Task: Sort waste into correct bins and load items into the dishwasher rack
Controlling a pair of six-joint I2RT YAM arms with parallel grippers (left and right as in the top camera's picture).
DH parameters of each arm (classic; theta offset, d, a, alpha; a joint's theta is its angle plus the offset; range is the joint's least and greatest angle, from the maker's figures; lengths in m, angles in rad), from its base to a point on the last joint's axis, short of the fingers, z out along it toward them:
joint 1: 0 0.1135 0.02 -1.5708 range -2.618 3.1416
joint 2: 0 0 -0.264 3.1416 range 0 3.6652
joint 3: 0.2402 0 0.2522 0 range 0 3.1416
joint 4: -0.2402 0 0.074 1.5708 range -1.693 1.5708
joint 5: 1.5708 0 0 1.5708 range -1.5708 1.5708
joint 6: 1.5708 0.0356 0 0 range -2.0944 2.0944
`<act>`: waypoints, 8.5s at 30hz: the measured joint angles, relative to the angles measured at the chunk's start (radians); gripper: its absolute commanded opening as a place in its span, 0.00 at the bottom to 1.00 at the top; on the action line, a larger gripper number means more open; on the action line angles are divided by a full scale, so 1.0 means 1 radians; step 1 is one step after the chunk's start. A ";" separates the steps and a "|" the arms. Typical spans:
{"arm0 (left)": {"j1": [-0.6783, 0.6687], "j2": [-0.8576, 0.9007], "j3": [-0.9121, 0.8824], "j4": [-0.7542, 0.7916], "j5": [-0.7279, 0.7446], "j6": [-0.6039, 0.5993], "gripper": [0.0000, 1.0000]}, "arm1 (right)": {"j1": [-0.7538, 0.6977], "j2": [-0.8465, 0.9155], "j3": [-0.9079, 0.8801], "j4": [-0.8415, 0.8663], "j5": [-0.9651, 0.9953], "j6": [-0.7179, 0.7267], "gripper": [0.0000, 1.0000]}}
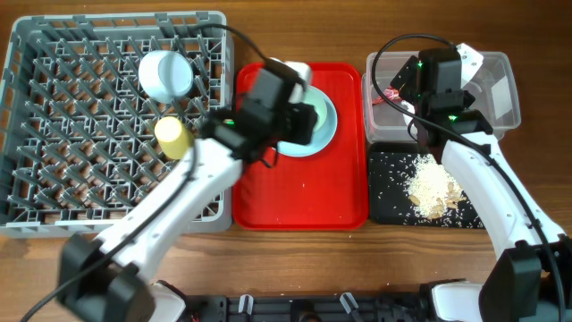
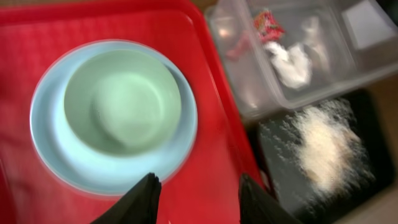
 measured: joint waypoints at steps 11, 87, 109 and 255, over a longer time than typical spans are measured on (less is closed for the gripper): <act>-0.089 0.341 0.000 0.324 -0.158 0.131 0.47 | 0.000 0.000 0.000 0.000 0.000 0.000 1.00; 1.142 0.121 -0.256 -0.878 1.276 0.789 0.04 | 0.000 0.000 0.000 0.000 0.000 0.000 1.00; 1.244 0.127 -0.264 -0.705 0.970 0.537 1.00 | 0.000 0.000 0.000 0.000 0.000 0.000 1.00; 0.946 -0.276 -0.439 -0.447 0.454 0.255 0.73 | 0.000 0.000 0.000 0.000 0.000 0.000 1.00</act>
